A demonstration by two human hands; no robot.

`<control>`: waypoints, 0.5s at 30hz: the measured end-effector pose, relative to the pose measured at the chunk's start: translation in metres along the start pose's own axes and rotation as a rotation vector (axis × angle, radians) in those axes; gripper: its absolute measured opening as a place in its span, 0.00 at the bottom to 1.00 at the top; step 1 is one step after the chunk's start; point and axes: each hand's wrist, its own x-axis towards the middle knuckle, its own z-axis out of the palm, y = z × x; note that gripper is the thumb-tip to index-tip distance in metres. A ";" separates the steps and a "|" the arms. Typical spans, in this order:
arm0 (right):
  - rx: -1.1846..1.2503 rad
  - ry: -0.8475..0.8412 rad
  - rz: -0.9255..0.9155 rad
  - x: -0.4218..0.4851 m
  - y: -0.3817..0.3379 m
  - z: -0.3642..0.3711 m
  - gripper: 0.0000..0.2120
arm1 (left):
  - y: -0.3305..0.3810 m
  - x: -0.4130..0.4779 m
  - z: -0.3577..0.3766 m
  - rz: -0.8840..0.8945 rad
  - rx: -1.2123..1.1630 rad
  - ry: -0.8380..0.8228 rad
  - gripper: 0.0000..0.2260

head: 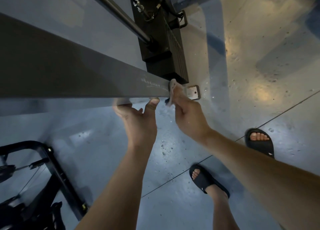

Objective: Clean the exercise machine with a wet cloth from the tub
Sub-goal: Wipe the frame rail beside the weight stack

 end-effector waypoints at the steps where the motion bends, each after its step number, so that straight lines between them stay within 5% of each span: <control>1: 0.034 0.002 0.056 0.013 0.006 -0.001 0.21 | -0.001 0.001 -0.001 0.010 -0.002 -0.008 0.29; 15: 0.110 0.033 0.095 0.008 -0.027 -0.008 0.17 | -0.012 0.008 -0.016 0.051 -0.020 -0.196 0.29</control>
